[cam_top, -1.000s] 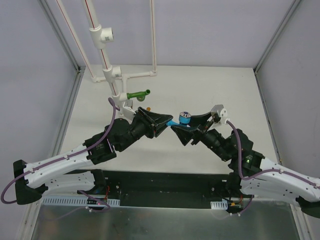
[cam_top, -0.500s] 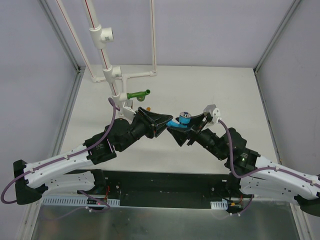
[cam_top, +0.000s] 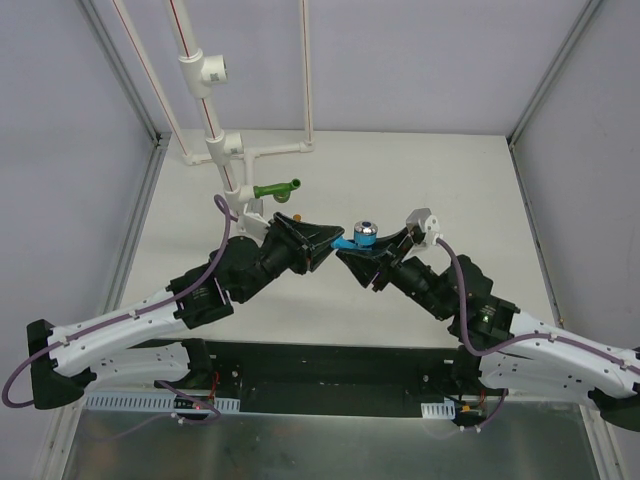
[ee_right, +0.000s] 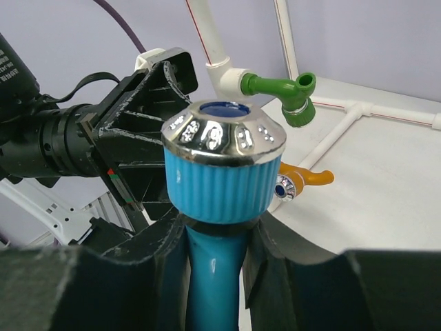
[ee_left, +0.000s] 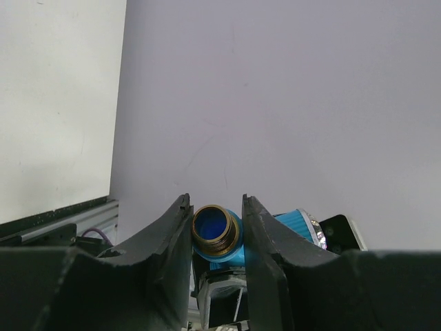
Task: Install the water faucets
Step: Pick up the water faucet from the center of the board.
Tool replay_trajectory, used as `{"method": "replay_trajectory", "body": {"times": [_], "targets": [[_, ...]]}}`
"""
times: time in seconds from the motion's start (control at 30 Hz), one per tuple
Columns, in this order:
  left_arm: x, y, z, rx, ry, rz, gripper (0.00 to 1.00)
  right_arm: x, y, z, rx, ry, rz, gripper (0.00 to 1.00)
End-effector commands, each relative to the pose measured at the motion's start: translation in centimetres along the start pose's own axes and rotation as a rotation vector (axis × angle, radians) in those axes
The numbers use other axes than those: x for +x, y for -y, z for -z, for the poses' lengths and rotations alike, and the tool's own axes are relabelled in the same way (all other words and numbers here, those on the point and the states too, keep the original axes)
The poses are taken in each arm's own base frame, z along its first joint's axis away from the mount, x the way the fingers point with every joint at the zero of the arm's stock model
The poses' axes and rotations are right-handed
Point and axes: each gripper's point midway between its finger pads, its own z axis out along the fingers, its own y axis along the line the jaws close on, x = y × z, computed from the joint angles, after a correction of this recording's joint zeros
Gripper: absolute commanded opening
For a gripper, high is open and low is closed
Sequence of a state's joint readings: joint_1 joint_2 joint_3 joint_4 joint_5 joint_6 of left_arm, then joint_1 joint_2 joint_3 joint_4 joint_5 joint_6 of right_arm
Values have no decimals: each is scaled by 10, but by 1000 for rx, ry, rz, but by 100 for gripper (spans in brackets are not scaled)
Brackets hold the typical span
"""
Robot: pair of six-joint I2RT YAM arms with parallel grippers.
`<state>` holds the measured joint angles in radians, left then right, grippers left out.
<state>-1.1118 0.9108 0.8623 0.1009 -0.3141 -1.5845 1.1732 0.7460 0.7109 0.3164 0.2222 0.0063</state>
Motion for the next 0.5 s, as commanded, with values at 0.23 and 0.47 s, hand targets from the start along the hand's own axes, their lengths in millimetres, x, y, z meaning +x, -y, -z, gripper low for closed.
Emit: {"method": "replay_trajectory", "body": {"times": [0.23, 0.47], "targets": [[15, 15, 1, 52, -65, 27, 0, -37, 9, -5, 76, 117, -16, 0], [15, 16, 5, 59, -66, 25, 0, -37, 27, -3, 174, 132, 2, 0]]}}
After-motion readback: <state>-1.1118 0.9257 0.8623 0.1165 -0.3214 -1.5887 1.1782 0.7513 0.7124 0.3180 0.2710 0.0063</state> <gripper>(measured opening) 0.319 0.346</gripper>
